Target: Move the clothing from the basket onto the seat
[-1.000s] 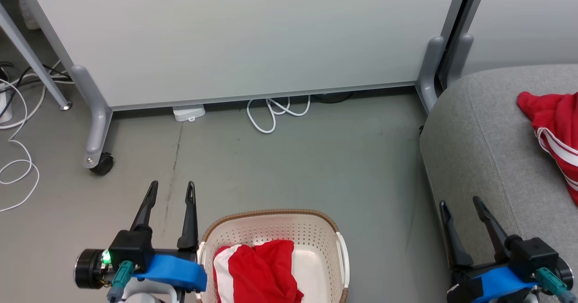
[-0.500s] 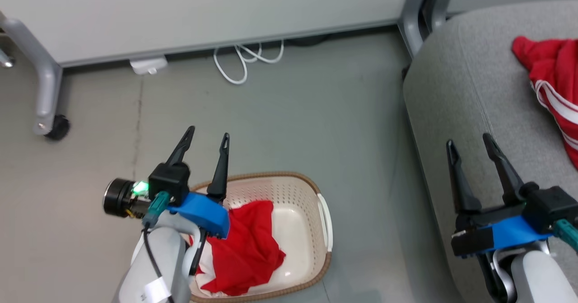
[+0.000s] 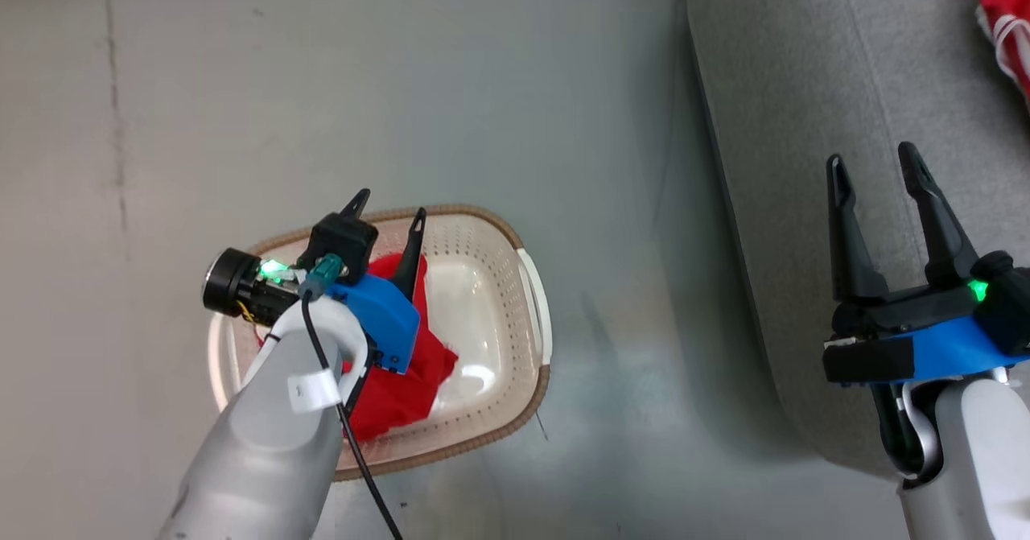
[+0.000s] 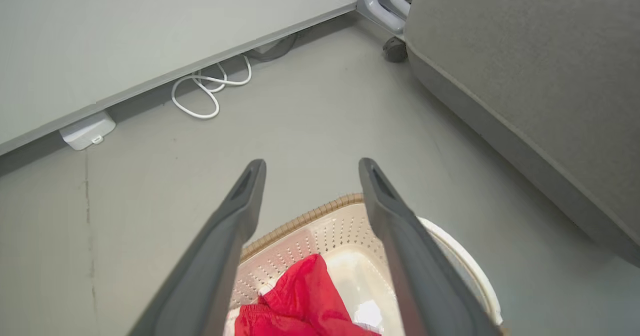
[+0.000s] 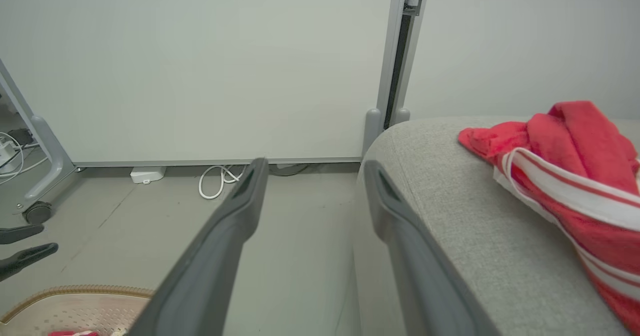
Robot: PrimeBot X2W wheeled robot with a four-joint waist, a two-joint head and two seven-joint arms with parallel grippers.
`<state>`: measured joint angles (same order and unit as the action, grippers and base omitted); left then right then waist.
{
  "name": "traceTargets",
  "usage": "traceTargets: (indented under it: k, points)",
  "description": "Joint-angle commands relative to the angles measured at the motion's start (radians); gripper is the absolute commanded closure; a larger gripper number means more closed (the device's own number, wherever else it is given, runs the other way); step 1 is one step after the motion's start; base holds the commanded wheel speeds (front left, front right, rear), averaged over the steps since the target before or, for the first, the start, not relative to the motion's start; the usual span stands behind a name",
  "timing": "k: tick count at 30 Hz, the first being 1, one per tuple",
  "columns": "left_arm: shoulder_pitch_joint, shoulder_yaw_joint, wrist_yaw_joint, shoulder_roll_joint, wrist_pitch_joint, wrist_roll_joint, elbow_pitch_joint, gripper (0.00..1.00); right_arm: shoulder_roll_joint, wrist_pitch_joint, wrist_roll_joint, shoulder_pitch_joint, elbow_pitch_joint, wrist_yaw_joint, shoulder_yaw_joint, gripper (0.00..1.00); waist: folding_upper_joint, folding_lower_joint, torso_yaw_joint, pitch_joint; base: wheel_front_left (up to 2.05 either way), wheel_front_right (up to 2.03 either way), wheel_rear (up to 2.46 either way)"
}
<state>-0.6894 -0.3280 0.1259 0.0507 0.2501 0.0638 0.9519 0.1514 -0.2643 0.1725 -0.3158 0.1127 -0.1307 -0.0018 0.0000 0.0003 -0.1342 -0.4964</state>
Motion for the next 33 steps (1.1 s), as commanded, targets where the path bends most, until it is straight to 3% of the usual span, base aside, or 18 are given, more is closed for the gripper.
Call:
traceTargets:
  k: [1,9,18,25,33]
  points:
    - [-0.036,-0.008,0.007,0.001,-0.004,0.007,0.026,0.0,0.003,0.0,0.009,-0.027,-0.004,0.0,0.0,0.0,0.0,-0.0003,-0.026,-0.074,0.0,0.0,0.0]
    - [-0.163,-0.08,0.004,0.001,-0.135,0.077,0.216,0.0,0.007,0.0,0.017,-0.093,-0.034,0.0,-0.002,0.0,0.0,-0.0003,-0.044,-0.212,0.0,0.0,0.0]
    - [-0.241,-0.112,0.004,0.001,-0.28,0.155,0.294,0.0,0.017,0.0,0.027,-0.136,-0.075,0.0,0.003,0.0,0.0,-0.0003,-0.053,-0.331,0.0,0.0,0.0]
    - [-0.278,-0.097,-0.023,0.001,-0.383,0.214,0.32,0.0,0.022,0.0,0.032,-0.147,-0.102,0.0,0.008,0.0,0.0,-0.0003,-0.055,-0.401,0.0,0.0,0.0]
    - [-0.326,-0.115,-0.074,0.002,-0.425,0.212,0.331,0.0,0.031,0.0,0.039,-0.152,-0.12,0.0,0.002,0.0,0.0,-0.0003,-0.057,-0.473,0.0,0.0,0.0]
